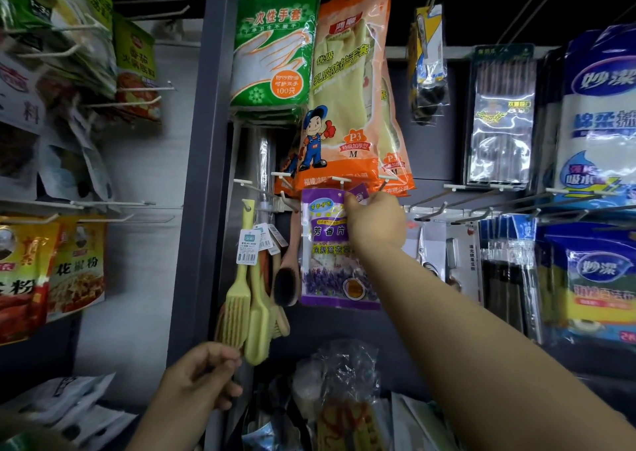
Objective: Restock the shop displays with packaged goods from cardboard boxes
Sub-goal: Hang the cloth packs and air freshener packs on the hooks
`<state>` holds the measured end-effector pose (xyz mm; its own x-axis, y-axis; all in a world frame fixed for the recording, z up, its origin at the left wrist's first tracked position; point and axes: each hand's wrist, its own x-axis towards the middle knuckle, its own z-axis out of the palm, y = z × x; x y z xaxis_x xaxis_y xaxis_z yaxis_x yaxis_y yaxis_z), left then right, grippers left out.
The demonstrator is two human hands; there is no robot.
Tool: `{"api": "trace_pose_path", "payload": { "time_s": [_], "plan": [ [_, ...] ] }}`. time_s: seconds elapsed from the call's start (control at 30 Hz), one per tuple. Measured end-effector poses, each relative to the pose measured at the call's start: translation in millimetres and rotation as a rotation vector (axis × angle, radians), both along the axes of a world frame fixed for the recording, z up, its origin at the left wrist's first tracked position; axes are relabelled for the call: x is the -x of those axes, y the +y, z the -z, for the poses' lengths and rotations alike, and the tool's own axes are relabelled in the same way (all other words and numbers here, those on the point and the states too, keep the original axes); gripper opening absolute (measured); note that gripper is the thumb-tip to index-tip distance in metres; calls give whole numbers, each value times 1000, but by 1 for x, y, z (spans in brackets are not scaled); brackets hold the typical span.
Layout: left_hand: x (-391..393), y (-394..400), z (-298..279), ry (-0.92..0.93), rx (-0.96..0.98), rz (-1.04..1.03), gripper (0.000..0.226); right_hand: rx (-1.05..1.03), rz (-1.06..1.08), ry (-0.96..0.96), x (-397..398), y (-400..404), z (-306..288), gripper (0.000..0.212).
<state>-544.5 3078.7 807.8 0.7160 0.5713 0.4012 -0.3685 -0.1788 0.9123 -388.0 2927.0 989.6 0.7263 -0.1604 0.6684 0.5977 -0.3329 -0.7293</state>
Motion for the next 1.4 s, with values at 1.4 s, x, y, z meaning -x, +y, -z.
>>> {"api": "trace_pose_path", "payload": {
  "time_s": [1.4],
  "plan": [
    [38,-35,42,208,158,48,11,1042,204,-593,-7,-6,110,70]
  ]
}}
